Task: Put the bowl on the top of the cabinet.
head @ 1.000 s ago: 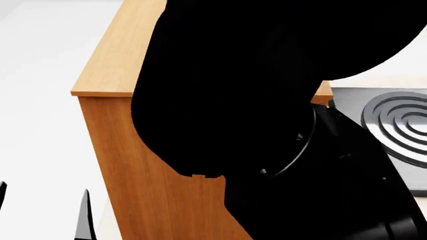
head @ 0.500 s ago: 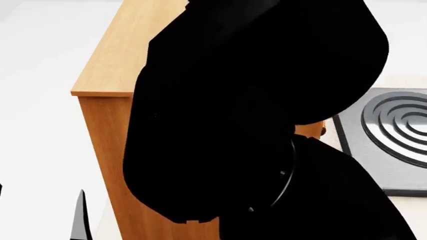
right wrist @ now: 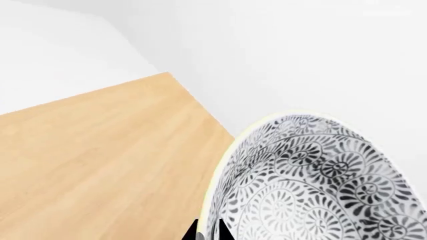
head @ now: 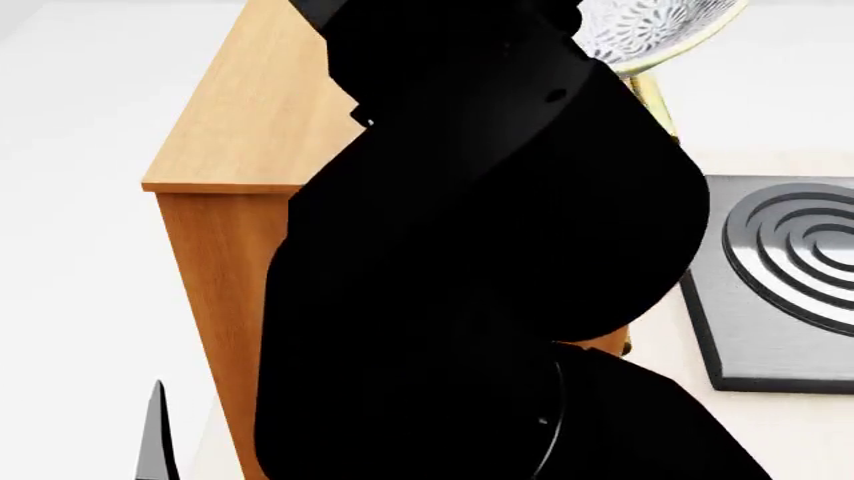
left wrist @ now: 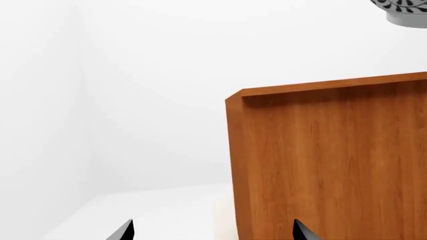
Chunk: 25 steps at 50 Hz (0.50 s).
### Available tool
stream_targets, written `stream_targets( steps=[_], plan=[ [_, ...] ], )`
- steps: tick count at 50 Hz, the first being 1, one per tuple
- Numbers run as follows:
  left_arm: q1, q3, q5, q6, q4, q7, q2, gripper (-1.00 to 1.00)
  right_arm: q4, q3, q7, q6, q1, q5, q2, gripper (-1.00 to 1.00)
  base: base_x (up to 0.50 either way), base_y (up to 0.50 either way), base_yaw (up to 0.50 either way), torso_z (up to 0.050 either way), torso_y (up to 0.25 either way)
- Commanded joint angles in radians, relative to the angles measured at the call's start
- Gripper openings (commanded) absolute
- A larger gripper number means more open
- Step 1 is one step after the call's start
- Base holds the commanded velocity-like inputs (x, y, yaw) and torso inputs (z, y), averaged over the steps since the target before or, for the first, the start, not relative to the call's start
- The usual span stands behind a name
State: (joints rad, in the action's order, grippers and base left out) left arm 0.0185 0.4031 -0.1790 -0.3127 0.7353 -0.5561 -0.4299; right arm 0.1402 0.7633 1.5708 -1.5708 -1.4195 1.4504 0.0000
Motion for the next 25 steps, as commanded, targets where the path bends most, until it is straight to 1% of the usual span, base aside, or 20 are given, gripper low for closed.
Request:
stream_targets(
  steps=[1, 25],
  plan=[
    [0.001, -0.001, -0.002, 0.005, -0.003, -0.002, -0.002, 1.0, 0.039, 0.016, 0.0, 0.0, 0.046, 0.024, 0.0, -1.0, 0.0, 0.0, 0.0, 0.0, 0.0],
    [0.006, -0.002, -0.007, 0.014, -0.008, -0.007, -0.008, 1.0, 0.129, 0.016, 0.0, 0.0, 0.109, -0.001, 0.0, -1.0, 0.0, 0.0, 0.0, 0.001, 0.0]
  ],
)
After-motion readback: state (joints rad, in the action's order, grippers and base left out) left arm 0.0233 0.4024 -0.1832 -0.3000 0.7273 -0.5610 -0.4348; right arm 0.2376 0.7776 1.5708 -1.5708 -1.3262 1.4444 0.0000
